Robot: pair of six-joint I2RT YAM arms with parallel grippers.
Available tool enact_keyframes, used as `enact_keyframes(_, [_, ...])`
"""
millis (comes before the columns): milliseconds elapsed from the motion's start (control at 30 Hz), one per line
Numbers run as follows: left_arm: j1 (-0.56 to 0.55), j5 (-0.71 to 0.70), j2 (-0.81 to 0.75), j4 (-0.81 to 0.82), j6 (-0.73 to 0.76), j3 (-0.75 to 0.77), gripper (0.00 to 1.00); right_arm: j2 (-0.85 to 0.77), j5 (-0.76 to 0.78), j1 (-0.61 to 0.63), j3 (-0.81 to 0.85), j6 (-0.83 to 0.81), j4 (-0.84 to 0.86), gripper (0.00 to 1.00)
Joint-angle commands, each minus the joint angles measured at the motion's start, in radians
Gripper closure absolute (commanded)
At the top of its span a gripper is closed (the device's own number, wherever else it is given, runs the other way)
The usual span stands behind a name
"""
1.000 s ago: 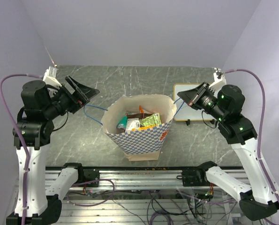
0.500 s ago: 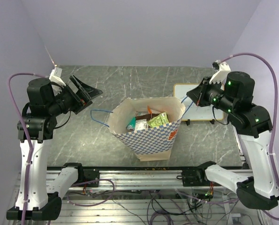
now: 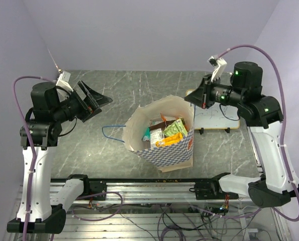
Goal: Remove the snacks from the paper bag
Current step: Adjust the paper bag at the center of the board.
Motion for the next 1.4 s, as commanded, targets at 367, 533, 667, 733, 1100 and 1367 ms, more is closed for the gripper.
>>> enact_keyframes(367, [-0.013,0.133,-0.082,0.190,-0.077,-0.089,0.02,-0.010,-0.395,0.157,-0.257,0.527,0.784,1.00])
enact_keyframes(533, [-0.013,0.122,-0.089,0.205,-0.049,-0.137,0.03,0.035,-0.340,0.205,-0.229,0.558,0.788,1.00])
enact_keyframes(667, [-0.013,0.032,-0.019,0.037,0.136,-0.051,0.02,0.054,-0.276,0.205,-0.185,0.463,0.668,1.00])
enact_keyframes(733, [-0.013,-0.044,0.039,-0.080,0.266,0.001,0.03,0.060,-0.243,0.205,-0.151,0.381,0.547,1.00])
enact_keyframes(1100, [-0.043,-0.086,0.130,-0.023,0.342,-0.182,0.00,0.071,-0.048,0.204,-0.030,0.031,0.177,1.00])
enact_keyframes(1367, [-0.149,-0.057,0.139,0.051,0.425,-0.275,0.01,0.039,0.045,0.204,-0.044,-0.016,0.186,1.00])
